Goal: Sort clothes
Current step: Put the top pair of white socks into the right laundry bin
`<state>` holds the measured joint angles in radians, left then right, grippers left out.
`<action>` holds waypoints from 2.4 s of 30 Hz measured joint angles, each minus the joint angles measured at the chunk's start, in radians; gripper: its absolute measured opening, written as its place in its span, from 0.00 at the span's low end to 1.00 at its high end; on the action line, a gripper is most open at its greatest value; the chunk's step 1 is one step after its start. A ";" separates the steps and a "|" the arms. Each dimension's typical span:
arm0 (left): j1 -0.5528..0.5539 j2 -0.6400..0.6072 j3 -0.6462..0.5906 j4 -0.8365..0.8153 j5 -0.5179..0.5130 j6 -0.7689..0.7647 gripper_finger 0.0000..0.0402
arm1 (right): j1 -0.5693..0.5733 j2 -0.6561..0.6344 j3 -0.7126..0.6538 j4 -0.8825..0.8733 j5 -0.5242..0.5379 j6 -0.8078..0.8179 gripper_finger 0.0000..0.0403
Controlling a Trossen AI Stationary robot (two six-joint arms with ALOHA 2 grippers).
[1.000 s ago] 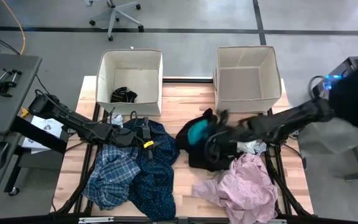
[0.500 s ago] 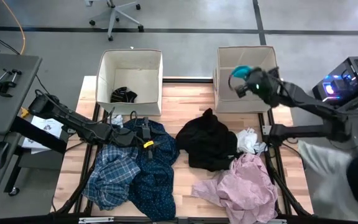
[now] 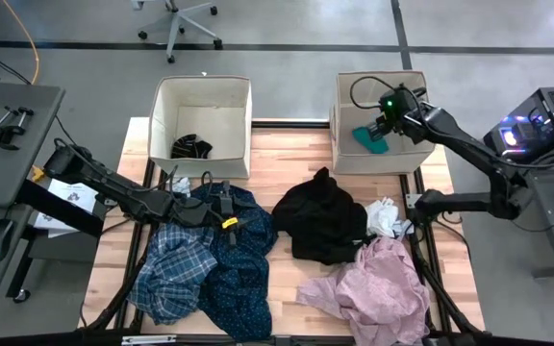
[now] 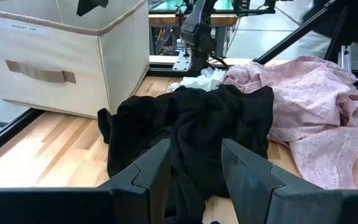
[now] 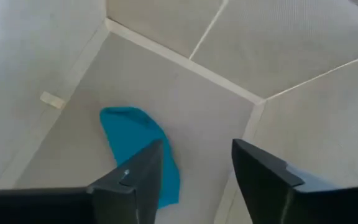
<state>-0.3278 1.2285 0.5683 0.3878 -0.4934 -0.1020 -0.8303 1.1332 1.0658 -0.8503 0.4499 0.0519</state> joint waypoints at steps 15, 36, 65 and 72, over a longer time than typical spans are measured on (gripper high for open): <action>0.000 0.000 0.000 -0.001 0.000 0.000 0.33 | 0.689 -0.097 -0.007 0.249 -0.165 0.059 0.47; 0.000 0.000 0.000 -0.001 0.000 0.000 0.33 | 1.204 0.133 -0.050 -0.509 -0.413 1.103 0.44; 0.000 0.000 0.000 0.001 0.016 -0.010 0.33 | 1.052 0.196 -0.477 -0.110 -0.410 1.091 0.13; 0.000 0.000 0.000 0.006 0.016 -0.010 0.33 | 1.075 0.222 -0.433 -0.176 -0.373 1.098 0.02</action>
<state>-0.3283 1.2282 0.5686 0.3935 -0.4775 -0.1125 0.2444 1.3554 0.6324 -1.0263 0.0764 1.1494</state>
